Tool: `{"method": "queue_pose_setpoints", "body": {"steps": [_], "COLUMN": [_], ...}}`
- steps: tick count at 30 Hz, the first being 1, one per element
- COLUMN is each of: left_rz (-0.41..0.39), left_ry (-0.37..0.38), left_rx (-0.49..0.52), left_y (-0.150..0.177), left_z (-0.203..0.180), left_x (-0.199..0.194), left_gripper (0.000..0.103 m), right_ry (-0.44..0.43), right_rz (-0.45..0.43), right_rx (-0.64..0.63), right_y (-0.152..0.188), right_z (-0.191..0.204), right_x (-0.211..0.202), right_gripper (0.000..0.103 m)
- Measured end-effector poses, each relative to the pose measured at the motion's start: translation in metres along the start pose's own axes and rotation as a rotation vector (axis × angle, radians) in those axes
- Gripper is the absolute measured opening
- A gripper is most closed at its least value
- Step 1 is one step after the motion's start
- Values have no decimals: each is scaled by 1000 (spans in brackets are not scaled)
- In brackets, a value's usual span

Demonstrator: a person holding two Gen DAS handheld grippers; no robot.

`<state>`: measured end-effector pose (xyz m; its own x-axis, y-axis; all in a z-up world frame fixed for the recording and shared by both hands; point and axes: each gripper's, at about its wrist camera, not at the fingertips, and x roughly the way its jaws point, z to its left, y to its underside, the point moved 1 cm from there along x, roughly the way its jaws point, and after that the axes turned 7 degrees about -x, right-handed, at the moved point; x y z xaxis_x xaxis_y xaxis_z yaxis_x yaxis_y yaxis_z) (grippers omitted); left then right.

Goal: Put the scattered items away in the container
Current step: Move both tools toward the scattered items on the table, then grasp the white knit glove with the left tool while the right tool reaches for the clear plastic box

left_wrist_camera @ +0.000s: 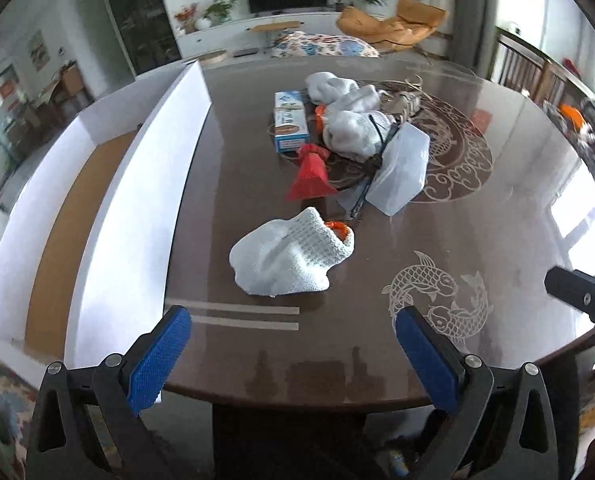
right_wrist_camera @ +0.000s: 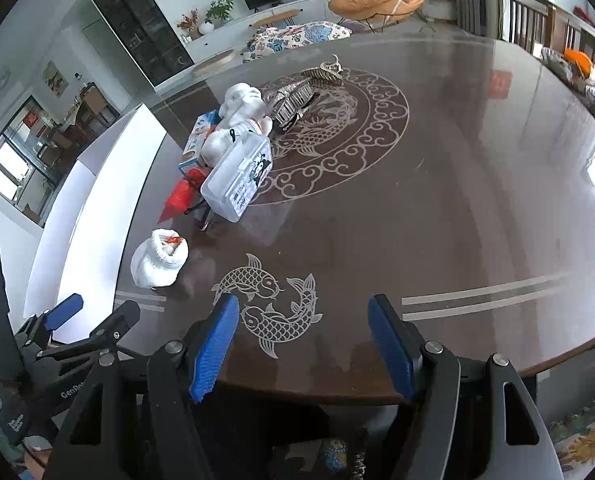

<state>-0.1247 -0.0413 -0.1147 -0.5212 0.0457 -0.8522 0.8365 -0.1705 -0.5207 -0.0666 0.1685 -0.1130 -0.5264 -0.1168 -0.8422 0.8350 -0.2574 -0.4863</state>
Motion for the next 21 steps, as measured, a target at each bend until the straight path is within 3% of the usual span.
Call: {"method": "queue_pose_setpoints", "body": {"steps": [3,7,11,13,16,21], "left_rz": [26,60,53,55,68,81], "left_ry": [-16,38,26,33,22,40], "left_rx": [-3,-69,-76,-80,-82,-103], "left_y": [-2,-2,-2,-2,-1,5], "left_z": [0,7,12,13,13,15], "left_x": [4,5,9,14,24,24], "left_gripper": [103,103,103,103,103,103], "right_ry": [-32,-49,-143,-218,-267,-159], "right_rz": [-7,-23,-8,-65,-150,-229], "right_rx": [-10,-53,45,79,24,-147], "right_y": [-4,-15,-26,-32,-46,-88], "right_z": [4,13,2,-3,2,30], "right_x": [4,12,28,31,42,63], "right_gripper": [68,68,68,68,68,68]}}
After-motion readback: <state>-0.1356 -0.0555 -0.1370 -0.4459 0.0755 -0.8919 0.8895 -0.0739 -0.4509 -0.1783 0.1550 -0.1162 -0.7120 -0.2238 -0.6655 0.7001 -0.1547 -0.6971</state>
